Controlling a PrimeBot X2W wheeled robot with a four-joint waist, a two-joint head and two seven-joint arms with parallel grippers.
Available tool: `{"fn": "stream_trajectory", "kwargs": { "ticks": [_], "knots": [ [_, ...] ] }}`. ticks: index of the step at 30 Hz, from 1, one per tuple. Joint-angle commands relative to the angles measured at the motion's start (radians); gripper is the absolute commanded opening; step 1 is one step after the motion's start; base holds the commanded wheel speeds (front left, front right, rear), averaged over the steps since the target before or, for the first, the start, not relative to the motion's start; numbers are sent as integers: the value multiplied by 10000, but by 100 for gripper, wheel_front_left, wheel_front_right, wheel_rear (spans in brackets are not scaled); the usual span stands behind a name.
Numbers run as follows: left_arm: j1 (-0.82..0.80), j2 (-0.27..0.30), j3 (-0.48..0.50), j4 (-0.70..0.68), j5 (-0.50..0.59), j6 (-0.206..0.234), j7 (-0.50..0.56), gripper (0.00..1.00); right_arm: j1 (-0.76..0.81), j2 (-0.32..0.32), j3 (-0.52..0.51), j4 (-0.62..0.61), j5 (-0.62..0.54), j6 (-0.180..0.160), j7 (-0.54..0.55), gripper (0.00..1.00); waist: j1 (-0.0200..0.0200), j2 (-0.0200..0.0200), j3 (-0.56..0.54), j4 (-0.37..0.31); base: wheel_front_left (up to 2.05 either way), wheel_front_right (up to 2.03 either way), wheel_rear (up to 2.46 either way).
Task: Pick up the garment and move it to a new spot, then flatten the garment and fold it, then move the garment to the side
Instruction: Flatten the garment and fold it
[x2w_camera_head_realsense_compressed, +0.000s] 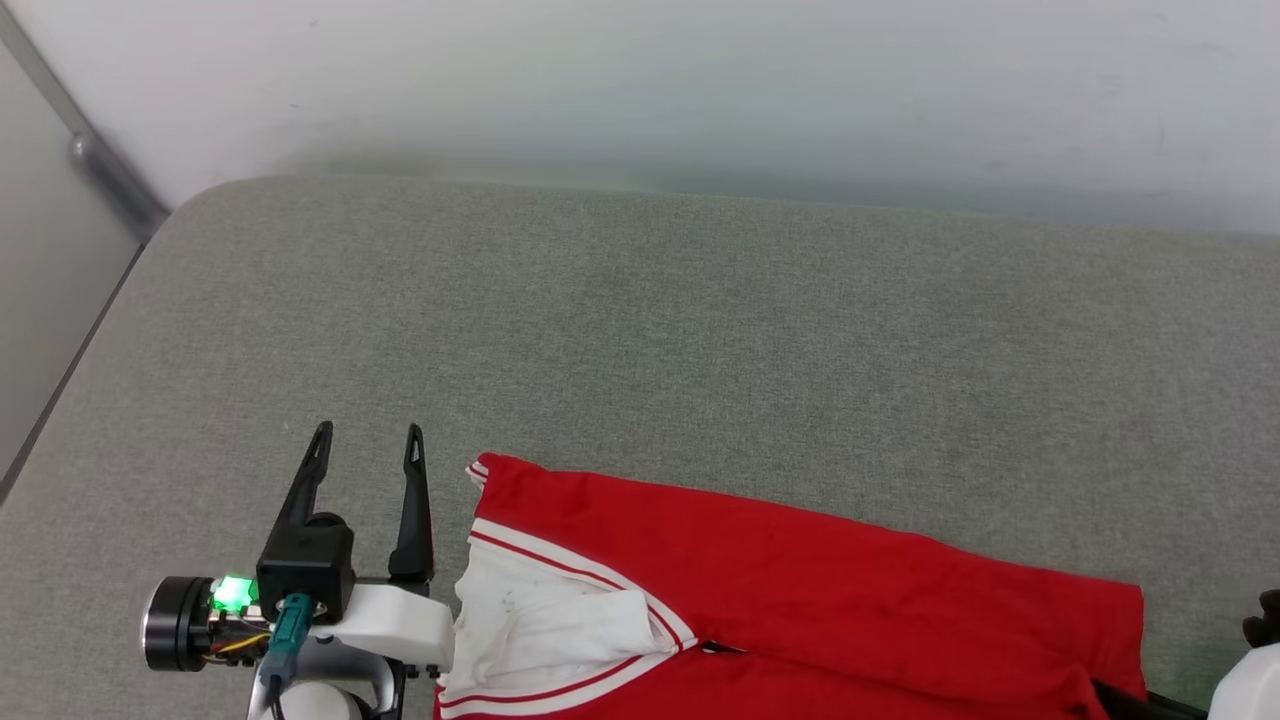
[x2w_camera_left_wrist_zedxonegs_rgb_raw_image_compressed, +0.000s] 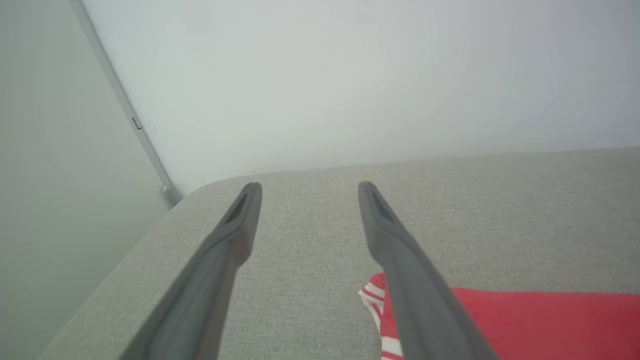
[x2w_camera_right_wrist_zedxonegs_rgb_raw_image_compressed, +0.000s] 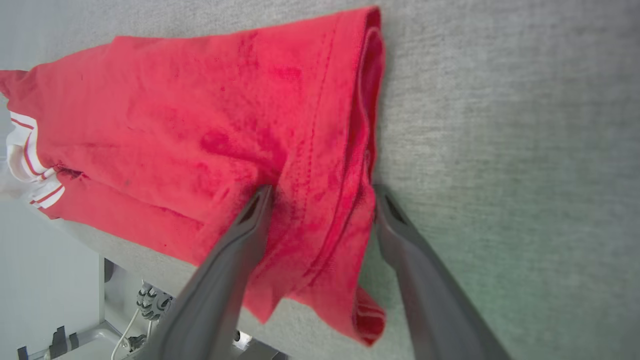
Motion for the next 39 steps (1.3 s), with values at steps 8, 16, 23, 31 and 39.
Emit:
{"fn": "stream_trajectory", "kwargs": {
  "ticks": [8, 16, 23, 31, 39],
  "knots": [
    [993, -1190, 1533, -234, 1487, -777, -45, 100, -242, 988, 682, 11, 566, -4, 502, 100, -1, -1, 120, 144, 0, 0, 0],
    [1562, -2097, 2413, -137, 2430, -1519, -44, 100, -656, 841, 949, 332, 288, -10, -9, 31, -1, -1, 66, 274, 0, 0, 0],
    [1835, -2606, 2977, -50, 2967, -2050, -37, 100, -711, 701, 1044, 512, 656, -5, -96, 0, -1, -1, -30, 268, 0, 0, 0],
    [2101, -2992, 3433, -106, 3438, -2452, -37, 100, -793, 401, 1040, 199, 1073, -4, -305, 0, -1, -1, -202, 153, 0, 0, 0],
    [2268, -3191, 3640, -169, 3756, -2715, -37, 100, -676, -773, 598, 175, 1036, -5, -451, 0, -1, -1, -377, 67, 0, 0, 0]
  ]
}}
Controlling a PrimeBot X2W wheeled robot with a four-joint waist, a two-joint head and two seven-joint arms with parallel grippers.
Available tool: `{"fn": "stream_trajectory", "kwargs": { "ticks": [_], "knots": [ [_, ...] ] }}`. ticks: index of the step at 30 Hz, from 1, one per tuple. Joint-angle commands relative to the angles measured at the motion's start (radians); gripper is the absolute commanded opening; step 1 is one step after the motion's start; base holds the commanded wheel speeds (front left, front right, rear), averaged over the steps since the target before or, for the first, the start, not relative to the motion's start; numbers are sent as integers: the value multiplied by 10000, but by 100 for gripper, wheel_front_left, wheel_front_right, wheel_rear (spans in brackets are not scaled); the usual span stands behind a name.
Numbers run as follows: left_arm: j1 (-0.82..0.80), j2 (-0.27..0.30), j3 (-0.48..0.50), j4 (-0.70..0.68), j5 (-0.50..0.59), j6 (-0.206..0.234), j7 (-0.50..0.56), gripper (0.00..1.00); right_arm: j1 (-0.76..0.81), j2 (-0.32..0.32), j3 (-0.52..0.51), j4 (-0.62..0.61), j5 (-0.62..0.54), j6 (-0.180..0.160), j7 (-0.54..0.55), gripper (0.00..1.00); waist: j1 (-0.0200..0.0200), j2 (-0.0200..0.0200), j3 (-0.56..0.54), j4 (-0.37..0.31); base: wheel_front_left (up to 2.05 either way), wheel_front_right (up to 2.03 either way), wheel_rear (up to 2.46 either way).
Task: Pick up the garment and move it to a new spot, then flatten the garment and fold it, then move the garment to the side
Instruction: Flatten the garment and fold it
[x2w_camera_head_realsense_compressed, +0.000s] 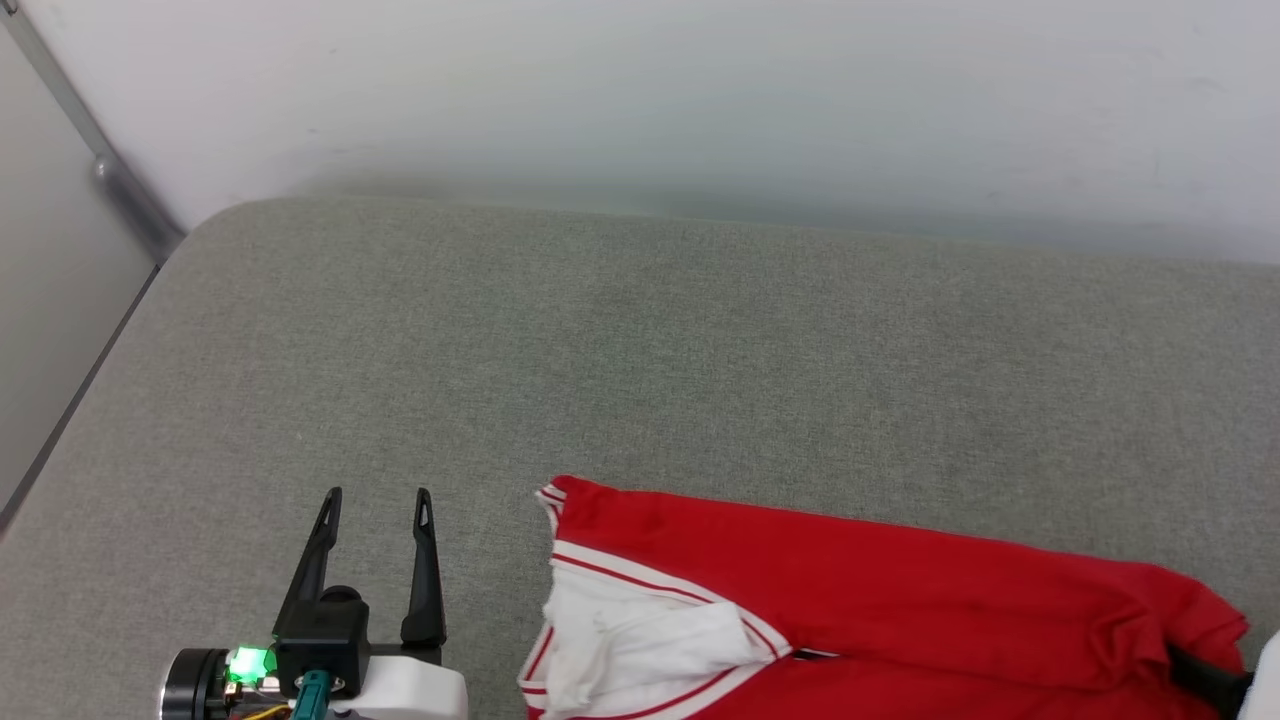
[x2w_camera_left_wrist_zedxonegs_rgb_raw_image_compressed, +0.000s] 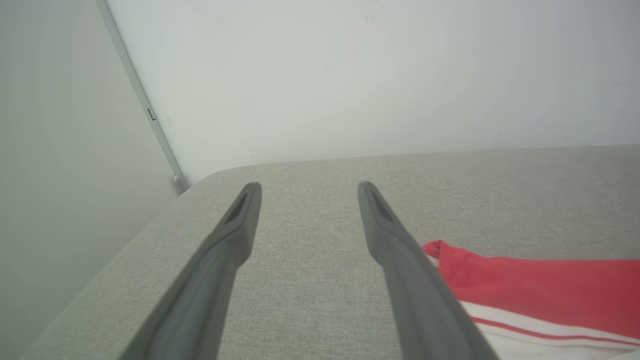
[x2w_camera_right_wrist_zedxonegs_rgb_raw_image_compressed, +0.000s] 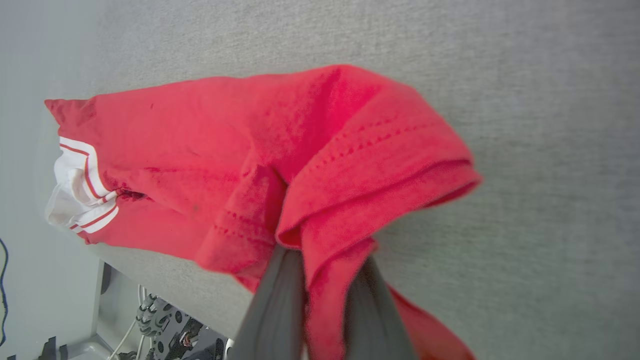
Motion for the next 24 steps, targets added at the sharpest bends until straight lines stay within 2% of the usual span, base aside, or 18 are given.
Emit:
{"fn": "stream_trajectory", "kwargs": {
  "ticks": [1, 6, 10, 18, 24],
  "knots": [
    [121, -40, 51, -32, 74, -61, -26, 100, 1, -364, -138, 77, -87, -7, -20, 0, 0, 0, -28, -31, 0, 0, 0],
    [185, -124, 156, -64, 188, -146, -26, 100, 136, -1208, -342, 256, -318, -5, 181, 0, 0, 0, -107, -101, 0, 0, 0],
    [242, -153, 228, -69, 268, -217, -26, 100, 280, -1386, -396, -270, -51, -5, 668, 0, 0, 0, -178, -138, 0, 0, 0],
    [341, -233, 272, -75, 344, -301, -26, 100, 408, -811, -209, -2629, 659, -5, 1682, 0, 0, 0, -246, -135, 0, 0, 0],
    [49, -318, 233, -19, 338, -459, -25, 100, -395, -93, 481, -3640, 268, -5, 2576, 0, 0, 0, -48, 28, 0, 0, 0]
  ]
}}
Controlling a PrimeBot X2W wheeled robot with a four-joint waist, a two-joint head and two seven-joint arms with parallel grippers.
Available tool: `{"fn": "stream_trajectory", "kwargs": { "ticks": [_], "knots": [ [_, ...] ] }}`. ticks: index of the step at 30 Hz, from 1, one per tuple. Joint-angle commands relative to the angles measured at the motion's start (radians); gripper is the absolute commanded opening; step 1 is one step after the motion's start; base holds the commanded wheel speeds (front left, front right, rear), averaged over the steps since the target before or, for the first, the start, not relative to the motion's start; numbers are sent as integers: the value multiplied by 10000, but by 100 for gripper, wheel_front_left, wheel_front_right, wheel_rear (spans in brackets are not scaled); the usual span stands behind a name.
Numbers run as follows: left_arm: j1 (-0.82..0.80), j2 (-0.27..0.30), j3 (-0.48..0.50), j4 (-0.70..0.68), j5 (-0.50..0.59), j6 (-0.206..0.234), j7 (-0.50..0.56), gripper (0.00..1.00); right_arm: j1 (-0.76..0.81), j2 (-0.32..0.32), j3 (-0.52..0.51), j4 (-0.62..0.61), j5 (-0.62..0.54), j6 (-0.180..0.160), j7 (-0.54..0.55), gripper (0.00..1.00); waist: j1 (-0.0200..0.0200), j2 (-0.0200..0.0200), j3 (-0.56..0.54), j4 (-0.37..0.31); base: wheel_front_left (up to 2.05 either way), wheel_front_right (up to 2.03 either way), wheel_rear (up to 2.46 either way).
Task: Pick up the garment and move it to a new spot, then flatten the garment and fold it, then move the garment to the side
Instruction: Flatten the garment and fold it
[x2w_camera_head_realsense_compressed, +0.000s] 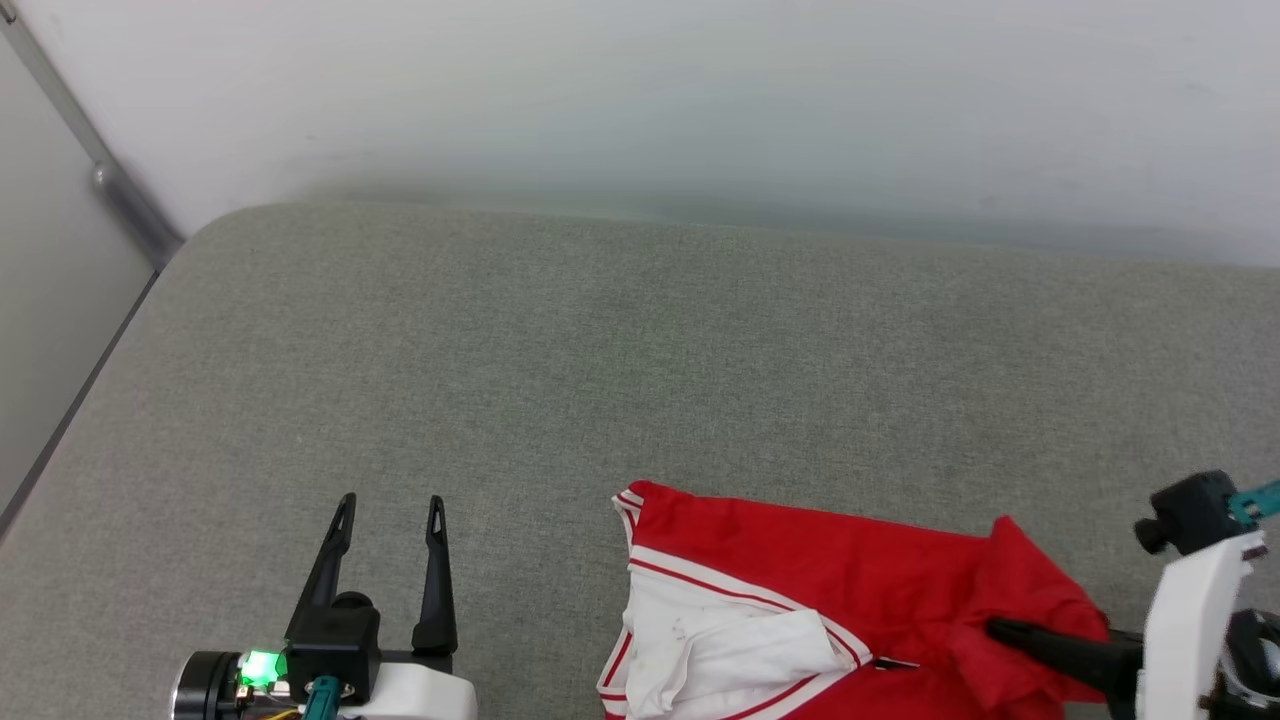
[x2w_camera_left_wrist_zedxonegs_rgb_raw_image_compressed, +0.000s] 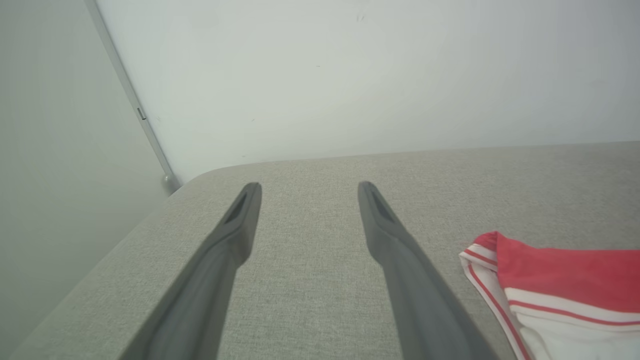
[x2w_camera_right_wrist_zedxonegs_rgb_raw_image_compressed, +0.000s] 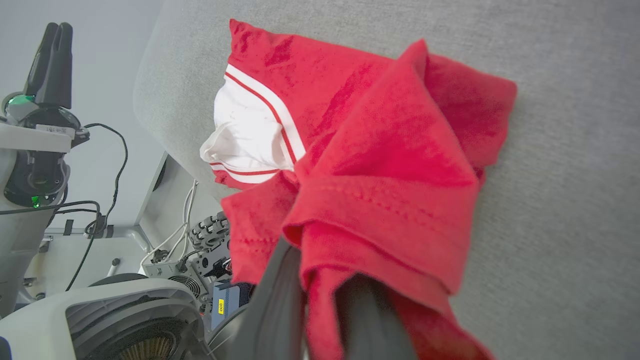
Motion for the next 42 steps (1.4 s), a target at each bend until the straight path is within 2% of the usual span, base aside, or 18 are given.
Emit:
{"fn": "stream_trajectory", "kwargs": {
  "ticks": [1, 3, 10, 16, 21, 29, 30, 31, 32, 38, 42],
  "knots": [
    [-198, -38, -16, 17, 30, -87, -23, 100, -485, 335, 332, -154, -246, -4, 300, 0, 1, 0, 134, 110, 0, 0, 0],
    [-250, -63, -33, 19, 40, -107, -24, 100, -704, 478, 501, -175, -389, -4, 423, 0, 1, 0, 182, 156, 0, 0, 0],
    [-481, -182, -88, -15, 78, -172, -23, 100, -2315, 1650, 1878, 230, -1216, -4, 983, 0, 1, 0, 513, 429, 0, 0, 0],
    [-748, -267, -174, 26, 87, -233, -23, 100, -3632, 2500, 3189, 1332, -1868, -4, 860, 0, 1, 0, 844, 679, 0, 0, 0],
    [-940, -337, -219, 57, 93, -262, -23, 100, -4459, 3043, 4088, 2547, -2335, -2, 307, 0, 1, 0, 1048, 879, 0, 0, 0],
    [-1032, -449, -215, 109, 58, -216, -23, 100, -4977, 3199, 5348, 3812, -2515, -4, -528, 0, 1, 0, 1219, 1054, 0, 0, 0],
    [-1004, -453, -197, 116, 51, -213, -23, 100, -5013, 3193, 5464, 3878, -2514, -4, -674, 12, 1, 0, 1202, 1040, 0, 0, 0],
    [-954, -458, -180, 135, 51, -207, -23, 100, -5052, 3162, 5581, 3895, -2525, -4, -855, 50, 1, 0, 1163, 1015, 0, 0, 0],
    [-906, -464, -183, 157, 63, -207, -23, 100, -5129, 3096, 5665, 3844, -2593, -4, -1094, 100, 1, 0, 1120, 1001, 0, 0, 0],
    [-696, -399, -91, 213, 119, -231, -23, 100, -5239, 2404, 5781, 2932, -2596, -4, -2446, 100, 1, 0, 636, 759, 0, 0, 0],
    [-519, -334, -22, 170, 105, -222, -23, 100, -5165, 1776, 5255, 2286, -2875, -4, -3728, 100, 1, 0, 283, 514, 0, 0, 0]
  ]
}}
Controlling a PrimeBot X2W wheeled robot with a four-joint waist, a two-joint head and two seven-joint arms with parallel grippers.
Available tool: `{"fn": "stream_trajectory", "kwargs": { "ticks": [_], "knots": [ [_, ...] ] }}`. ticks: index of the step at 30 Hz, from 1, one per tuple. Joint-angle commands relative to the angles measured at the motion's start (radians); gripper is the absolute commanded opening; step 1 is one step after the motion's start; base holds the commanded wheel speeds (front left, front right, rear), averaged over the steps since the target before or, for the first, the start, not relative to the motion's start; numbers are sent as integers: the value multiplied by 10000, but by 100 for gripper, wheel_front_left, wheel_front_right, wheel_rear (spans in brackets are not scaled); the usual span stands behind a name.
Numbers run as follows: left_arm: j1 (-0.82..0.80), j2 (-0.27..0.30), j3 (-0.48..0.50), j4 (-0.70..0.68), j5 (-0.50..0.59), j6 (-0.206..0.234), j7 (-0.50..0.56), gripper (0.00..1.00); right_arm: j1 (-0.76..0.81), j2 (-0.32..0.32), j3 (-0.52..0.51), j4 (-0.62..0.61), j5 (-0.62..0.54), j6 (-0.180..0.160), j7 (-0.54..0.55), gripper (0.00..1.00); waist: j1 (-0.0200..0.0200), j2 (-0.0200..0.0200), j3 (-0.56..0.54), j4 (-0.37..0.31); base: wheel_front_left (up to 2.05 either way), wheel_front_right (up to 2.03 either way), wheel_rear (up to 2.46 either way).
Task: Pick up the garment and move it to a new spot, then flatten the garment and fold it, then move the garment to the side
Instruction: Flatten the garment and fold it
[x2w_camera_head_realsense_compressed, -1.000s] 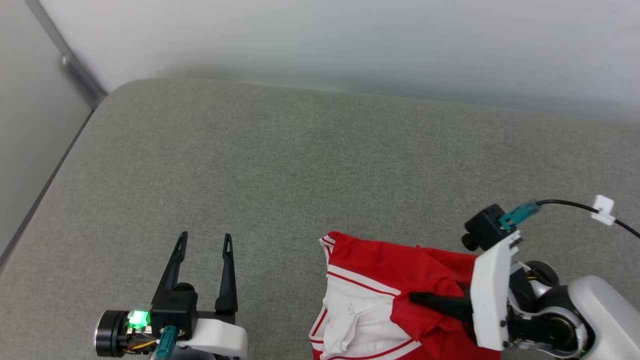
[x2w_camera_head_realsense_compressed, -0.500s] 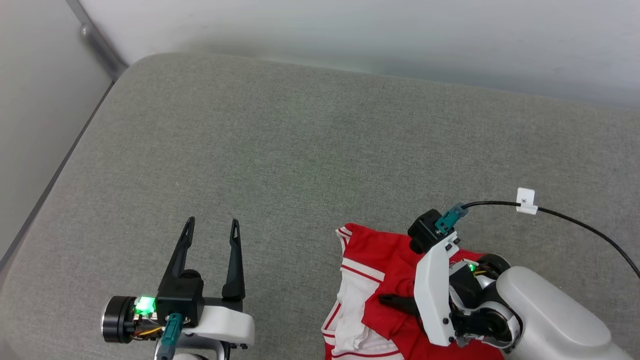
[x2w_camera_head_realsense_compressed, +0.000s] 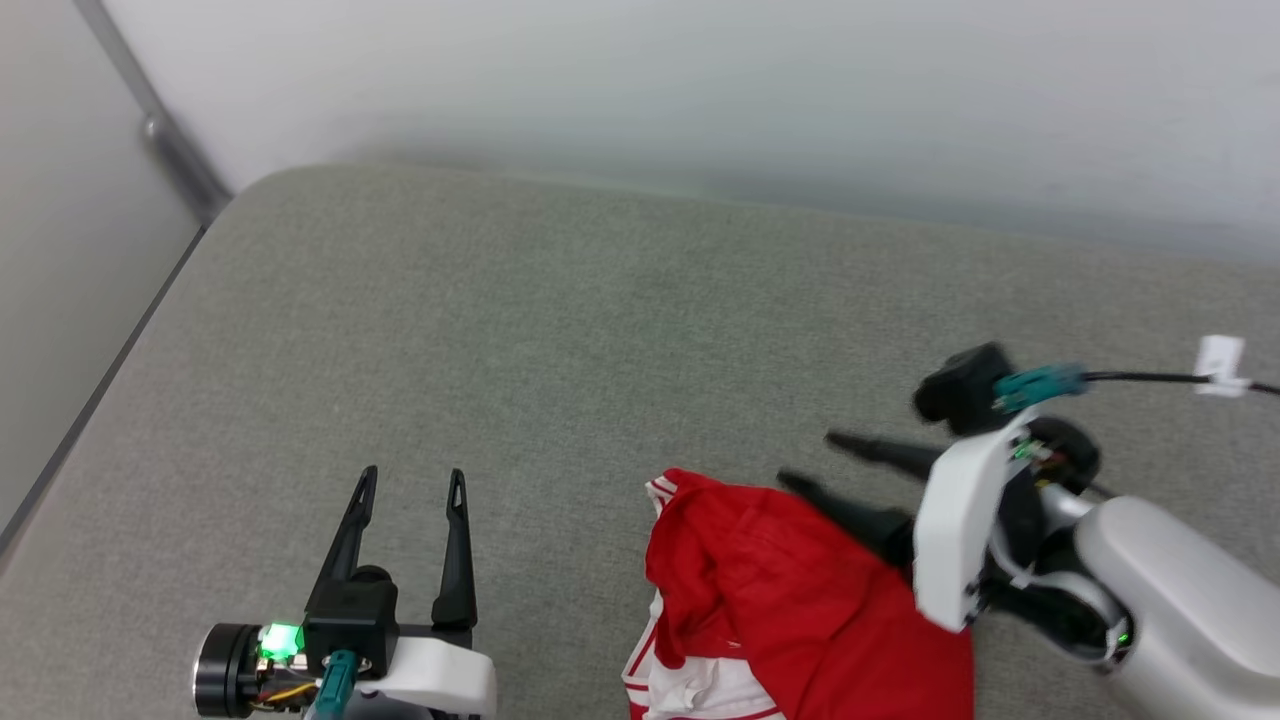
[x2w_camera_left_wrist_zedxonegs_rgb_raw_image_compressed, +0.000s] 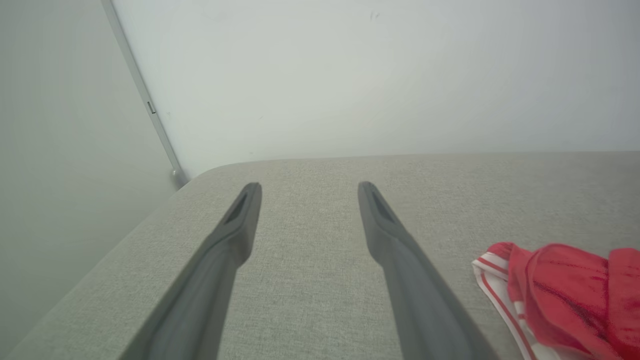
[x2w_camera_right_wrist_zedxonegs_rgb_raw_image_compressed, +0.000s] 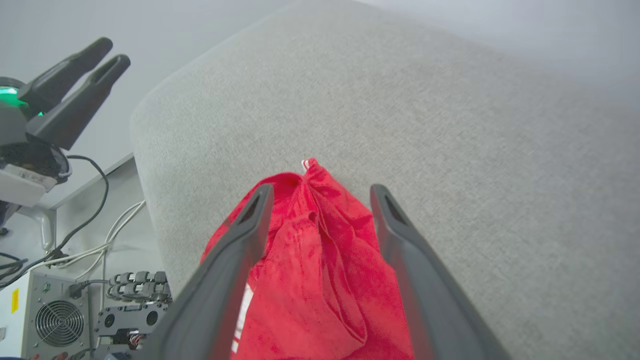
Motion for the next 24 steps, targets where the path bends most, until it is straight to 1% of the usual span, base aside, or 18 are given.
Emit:
{"fn": "stream_trajectory", "kwargs": {
  "ticks": [1, 4, 6, 10, 13, 18, 24],
  "knots": [
    [156, 50, 61, -31, 17, 38, -23, 100, 21, -185, -368, -143, -285, -4, -587, 100, 0, 0, -282, -255, 0, 0, 0],
    [333, 79, 86, -64, 34, 50, -23, 100, 298, -358, -1210, -197, -940, -4, -1767, 100, 0, 0, -497, -461, 0, 0, 0],
    [437, 106, 116, -65, 30, 59, -23, 100, 578, -279, -1908, -79, -1446, -4, -2575, 100, 0, 0, -615, -590, 0, 0, 0],
    [621, 119, 147, -80, 24, 58, -23, 100, 1326, 131, -3610, 222, -2520, -4, -4164, 100, 0, 0, -813, -810, 0, 0, 0],
    [737, 146, 186, -118, 12, 62, -23, 100, 2018, 507, -4682, 334, -3383, -4, -5054, 100, 0, 0, -911, -962, 0, 0, 0],
    [866, 172, 276, -164, -20, 63, -23, 100, 3114, 1294, -6265, 177, -4442, -4, -5913, 100, 0, 0, -988, -1197, 0, 0, 0],
    [1014, 183, 371, -201, -61, 21, -23, 100, 4507, 2313, -7453, -369, -5185, -4, -6253, 100, 0, 0, -1070, -1384, 0, 0, 0]
  ]
}}
